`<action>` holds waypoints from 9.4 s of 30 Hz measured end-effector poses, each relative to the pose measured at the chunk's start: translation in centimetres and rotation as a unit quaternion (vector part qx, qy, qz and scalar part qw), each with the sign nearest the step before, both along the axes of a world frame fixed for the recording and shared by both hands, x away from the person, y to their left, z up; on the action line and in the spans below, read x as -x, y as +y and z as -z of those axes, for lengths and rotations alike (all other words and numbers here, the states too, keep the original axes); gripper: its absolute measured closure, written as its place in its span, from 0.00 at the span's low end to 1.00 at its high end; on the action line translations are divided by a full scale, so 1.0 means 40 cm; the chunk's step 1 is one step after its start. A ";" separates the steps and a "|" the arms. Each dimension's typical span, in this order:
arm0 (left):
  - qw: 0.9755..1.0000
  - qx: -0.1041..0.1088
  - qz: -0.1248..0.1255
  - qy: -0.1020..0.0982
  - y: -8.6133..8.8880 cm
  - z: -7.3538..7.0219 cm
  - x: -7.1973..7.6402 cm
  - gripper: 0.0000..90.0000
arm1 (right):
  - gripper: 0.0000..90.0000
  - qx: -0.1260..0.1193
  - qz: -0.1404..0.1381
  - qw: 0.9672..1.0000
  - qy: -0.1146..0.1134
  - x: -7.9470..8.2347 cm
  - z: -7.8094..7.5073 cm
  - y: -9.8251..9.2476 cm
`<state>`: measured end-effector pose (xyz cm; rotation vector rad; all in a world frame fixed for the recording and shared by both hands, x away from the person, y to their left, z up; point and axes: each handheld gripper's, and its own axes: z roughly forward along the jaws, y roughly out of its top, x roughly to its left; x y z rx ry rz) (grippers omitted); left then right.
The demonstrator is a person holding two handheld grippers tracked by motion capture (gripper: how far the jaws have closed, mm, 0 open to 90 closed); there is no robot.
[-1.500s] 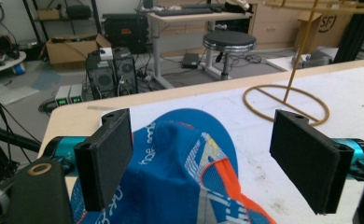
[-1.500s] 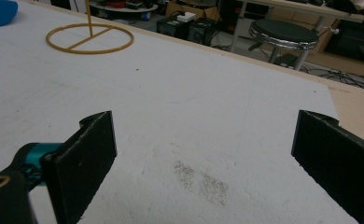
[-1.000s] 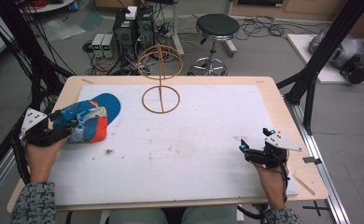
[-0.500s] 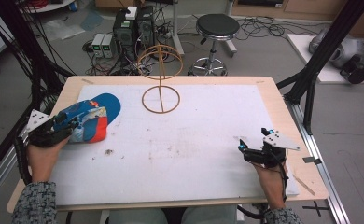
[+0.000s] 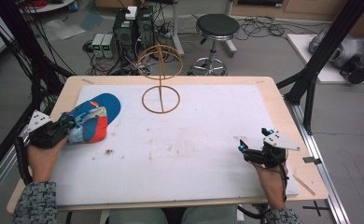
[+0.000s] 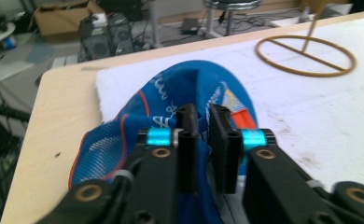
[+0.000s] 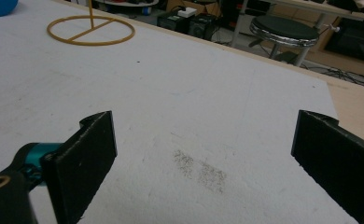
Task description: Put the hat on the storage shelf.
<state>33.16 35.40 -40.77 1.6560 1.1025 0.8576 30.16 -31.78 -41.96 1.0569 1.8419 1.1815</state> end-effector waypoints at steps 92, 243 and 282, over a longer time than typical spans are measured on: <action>0.979 0.110 0.005 -0.172 -0.314 -0.593 -0.356 0.98 | 0.06 -0.036 -0.035 0.999 0.016 -0.029 0.011 -0.009; 0.980 0.059 0.166 -0.095 -0.580 -0.319 -0.437 0.68 | 0.06 -0.021 -0.086 0.995 0.038 -0.035 0.019 0.030; 0.987 0.025 0.110 -0.111 -0.338 -0.314 -0.230 0.46 | 0.06 -0.015 -0.088 0.995 0.034 -0.052 0.015 0.048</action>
